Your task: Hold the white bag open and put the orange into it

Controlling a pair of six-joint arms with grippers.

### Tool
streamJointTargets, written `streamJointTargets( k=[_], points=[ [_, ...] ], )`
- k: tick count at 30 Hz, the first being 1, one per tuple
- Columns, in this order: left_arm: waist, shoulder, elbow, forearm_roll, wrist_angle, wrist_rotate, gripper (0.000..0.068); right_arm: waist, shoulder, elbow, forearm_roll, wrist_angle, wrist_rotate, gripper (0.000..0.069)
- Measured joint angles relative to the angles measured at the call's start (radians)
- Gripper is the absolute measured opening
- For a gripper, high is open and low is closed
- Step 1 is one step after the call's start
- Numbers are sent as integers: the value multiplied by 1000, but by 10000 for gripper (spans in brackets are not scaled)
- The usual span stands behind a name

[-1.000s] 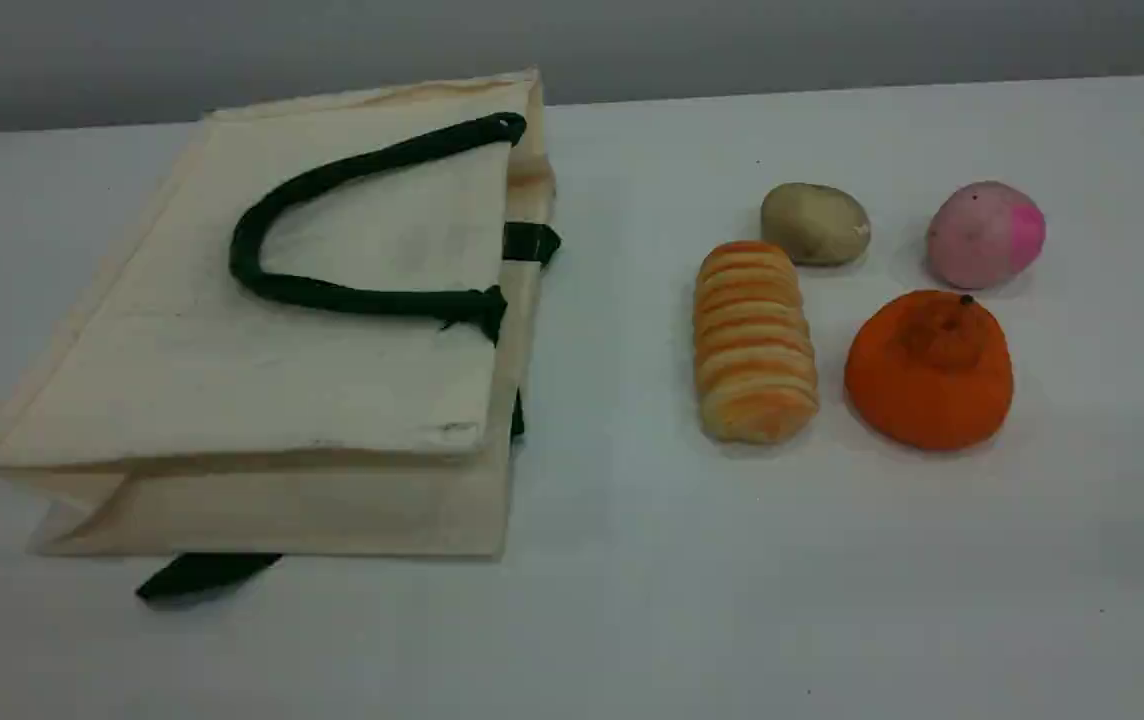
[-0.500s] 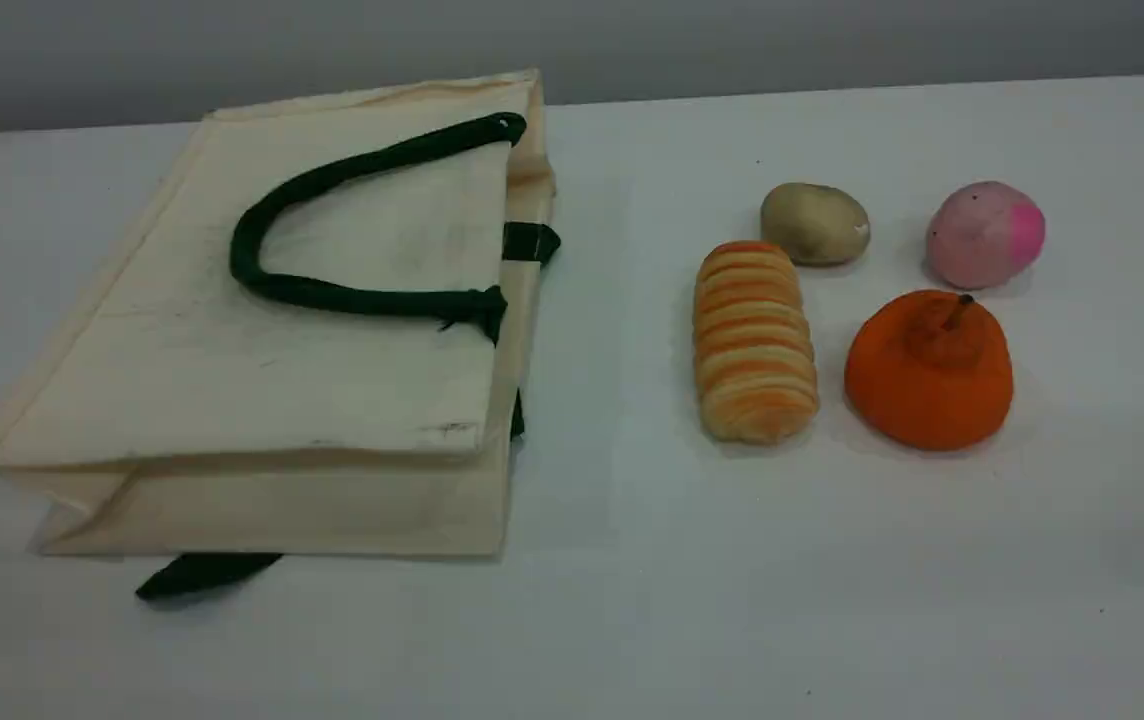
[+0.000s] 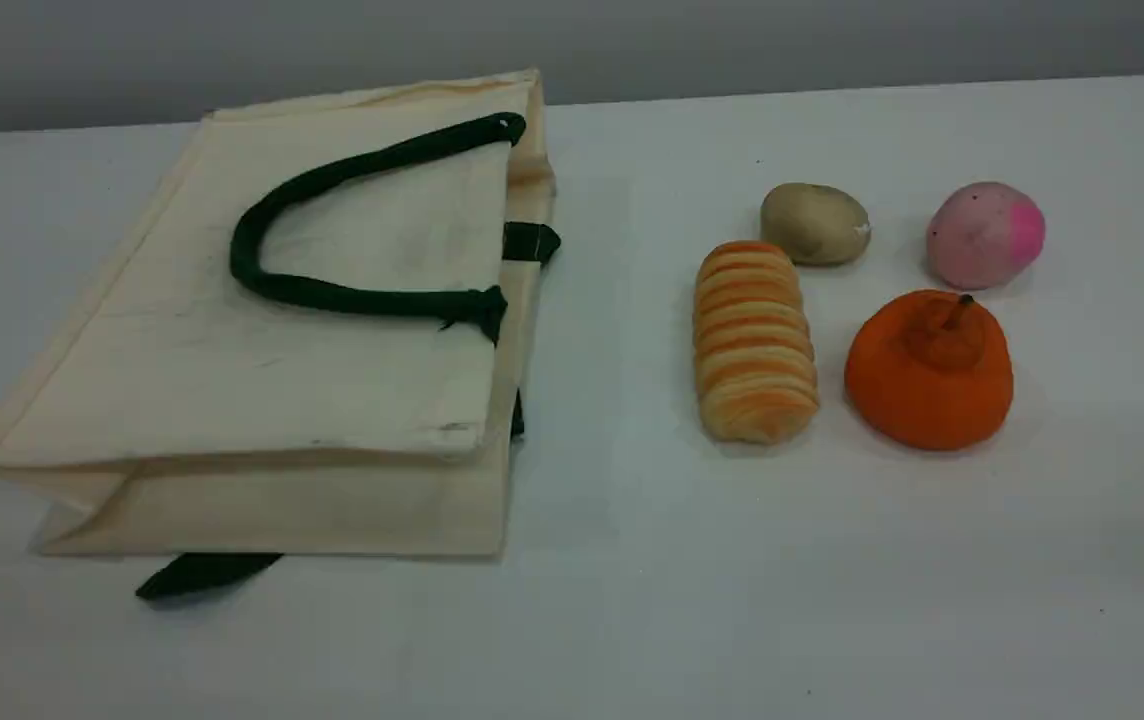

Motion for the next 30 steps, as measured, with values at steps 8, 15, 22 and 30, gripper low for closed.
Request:
streamJointTargets(
  k=[8,15,22,30],
  points=[
    [0,0,1,-1,0,-2,237,0,0,0,0,0,0,241],
    [0,0,1,-5,1,-2,238,0,0,0,28,-1,0,241],
    [0,45,-50,-33,-41,-8,238,0,0,0,33,-4,0,241],
    [0,333,-180,-32,-84,18,238,0,154,-26,162,-122,-73,246]
  ],
)
